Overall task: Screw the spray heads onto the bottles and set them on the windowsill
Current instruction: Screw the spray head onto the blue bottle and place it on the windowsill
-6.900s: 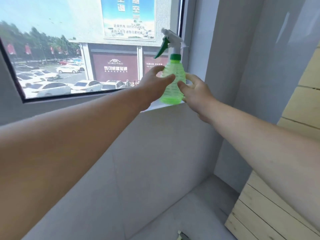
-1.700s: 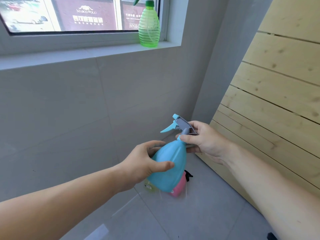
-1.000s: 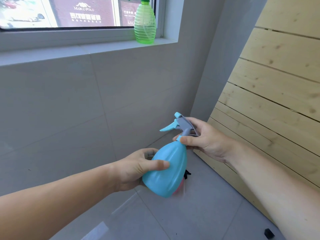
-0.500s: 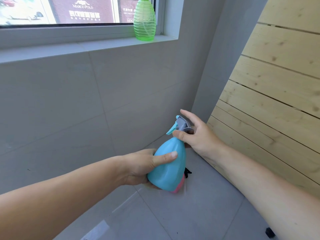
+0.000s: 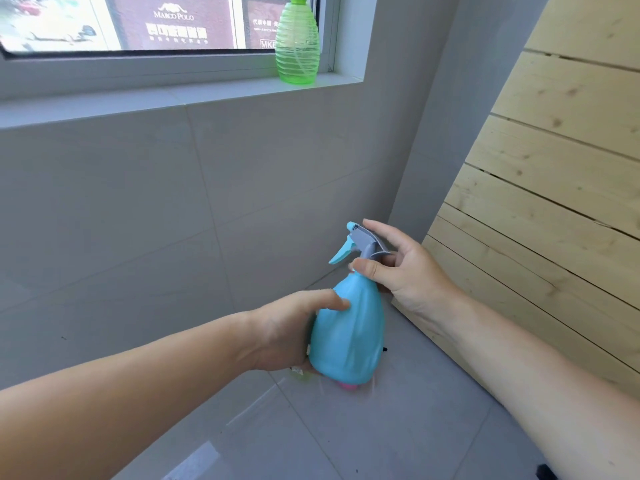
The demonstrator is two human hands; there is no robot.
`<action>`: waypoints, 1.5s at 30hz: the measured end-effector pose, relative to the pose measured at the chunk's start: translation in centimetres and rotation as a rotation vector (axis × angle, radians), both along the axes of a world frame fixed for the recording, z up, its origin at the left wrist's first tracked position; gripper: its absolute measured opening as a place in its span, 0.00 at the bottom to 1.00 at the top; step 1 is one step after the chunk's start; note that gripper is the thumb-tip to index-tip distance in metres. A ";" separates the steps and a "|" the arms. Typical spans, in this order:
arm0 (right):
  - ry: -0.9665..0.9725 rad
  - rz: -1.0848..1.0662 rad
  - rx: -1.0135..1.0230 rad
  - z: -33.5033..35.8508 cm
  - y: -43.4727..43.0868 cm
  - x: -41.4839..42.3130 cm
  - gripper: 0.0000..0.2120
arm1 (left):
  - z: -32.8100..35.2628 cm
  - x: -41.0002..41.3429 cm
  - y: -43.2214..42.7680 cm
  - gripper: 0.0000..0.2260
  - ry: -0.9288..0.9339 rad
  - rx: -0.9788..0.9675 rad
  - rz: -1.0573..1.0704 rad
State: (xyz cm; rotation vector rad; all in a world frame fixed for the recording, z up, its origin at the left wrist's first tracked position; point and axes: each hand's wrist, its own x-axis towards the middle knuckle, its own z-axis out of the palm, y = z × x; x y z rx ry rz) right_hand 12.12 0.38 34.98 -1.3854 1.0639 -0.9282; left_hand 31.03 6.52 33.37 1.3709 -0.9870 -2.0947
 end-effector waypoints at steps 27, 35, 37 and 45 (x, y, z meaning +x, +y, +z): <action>-0.027 0.059 0.048 2.1 1.6 0.7 0.07 | -0.4 0.0 0.3 0.32 0.012 -0.189 -0.135; -0.046 0.130 0.134 2.3 1.7 0.3 0.08 | -0.2 0.6 0.7 0.27 0.072 -0.206 -0.099; -0.044 0.137 0.141 2.2 1.7 0.2 0.09 | -0.3 0.8 0.7 0.27 0.036 -0.224 -0.104; -0.122 0.015 0.072 1.8 1.7 2.1 0.03 | 0.1 0.0 0.5 0.31 -0.230 -0.411 0.172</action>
